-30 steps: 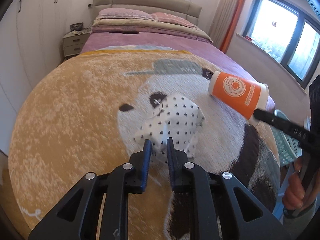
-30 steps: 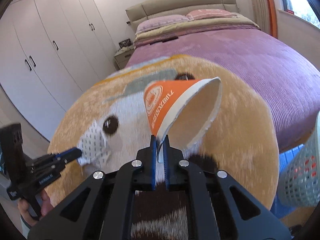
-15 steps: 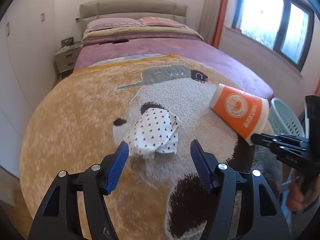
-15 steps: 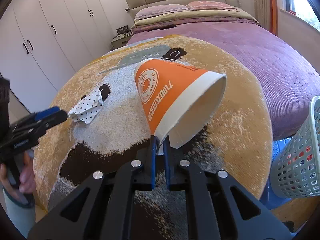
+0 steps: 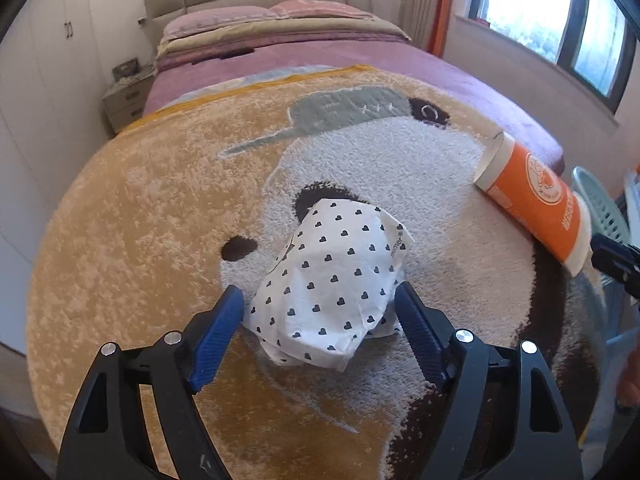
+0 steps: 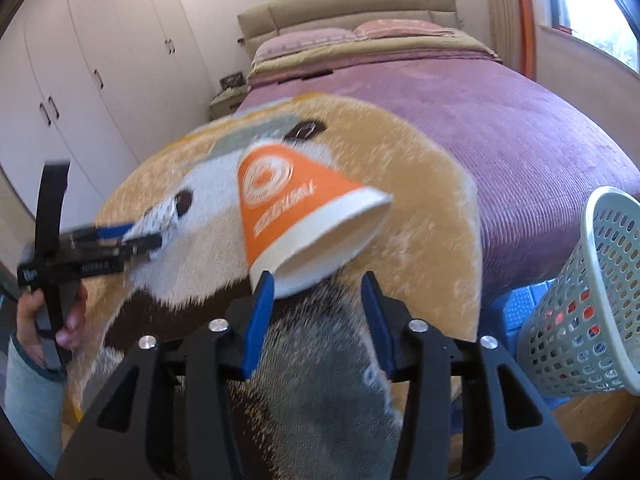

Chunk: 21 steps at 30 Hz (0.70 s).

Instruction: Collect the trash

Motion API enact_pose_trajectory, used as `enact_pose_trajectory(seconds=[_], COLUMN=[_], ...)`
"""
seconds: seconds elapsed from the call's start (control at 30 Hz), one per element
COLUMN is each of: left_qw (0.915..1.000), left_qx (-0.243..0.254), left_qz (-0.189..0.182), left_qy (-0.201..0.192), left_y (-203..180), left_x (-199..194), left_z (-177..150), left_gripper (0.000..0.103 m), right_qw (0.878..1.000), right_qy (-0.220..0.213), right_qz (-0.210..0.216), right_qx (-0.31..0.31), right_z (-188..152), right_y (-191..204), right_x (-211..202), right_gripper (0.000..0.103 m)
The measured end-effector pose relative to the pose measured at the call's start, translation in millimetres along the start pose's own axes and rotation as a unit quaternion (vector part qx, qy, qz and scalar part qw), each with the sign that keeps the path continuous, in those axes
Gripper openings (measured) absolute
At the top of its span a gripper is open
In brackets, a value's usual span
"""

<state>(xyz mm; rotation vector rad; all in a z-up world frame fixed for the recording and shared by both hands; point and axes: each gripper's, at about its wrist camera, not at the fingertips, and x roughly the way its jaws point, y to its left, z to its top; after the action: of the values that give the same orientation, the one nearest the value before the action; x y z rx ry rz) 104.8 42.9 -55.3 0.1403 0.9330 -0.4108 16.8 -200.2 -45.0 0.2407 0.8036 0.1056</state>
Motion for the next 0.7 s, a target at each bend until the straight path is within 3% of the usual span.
enact_pose_trajectory(seconds=[0.13,0.23,0.33,0.47,0.63,0.7], left_qw=[1.0,1.0,1.0,0.9999,0.9997,0.9995], left_qx=[-0.007,-0.003,0.0,0.013,0.022,0.028], left_qz=[0.004,0.002,-0.007,0.009,0.008,0.013], left_qy=[-0.003,-0.002,-0.002,0.0,0.0,0.0], left_y=[-2.2,-5.1,-8.7,-16.2,-22.9,-25.7], left_x=[1.4,0.5,-0.3,4.3,3.8,4.1], left_z=[1.5,0.1,-0.4,-0.2,0.2,-1.3], left_gripper=[0.076,0.076,0.076,0.079,0.079,0.079], right_qw=[1.0,1.0,1.0,1.0,0.995,0.995], right_qy=[-0.011,-0.018,-0.015,-0.004,0.014,0.014], right_qz=[-0.01,-0.009,-0.007,0.011,0.072,0.072], right_qx=[-0.005,0.006,0.013,0.015,0.068,0.068], right_z=[20.3,33.2,40.8,42.6,38.3,39.8], right_y=[-5.4,-12.1,-17.3,-21.2,-34.0,-32.8], right_x=[8.7,17.1,25.6,40.3,52.5,53.2], right_gripper=[0.048,0.062,0.068,0.083,0.084,0.084])
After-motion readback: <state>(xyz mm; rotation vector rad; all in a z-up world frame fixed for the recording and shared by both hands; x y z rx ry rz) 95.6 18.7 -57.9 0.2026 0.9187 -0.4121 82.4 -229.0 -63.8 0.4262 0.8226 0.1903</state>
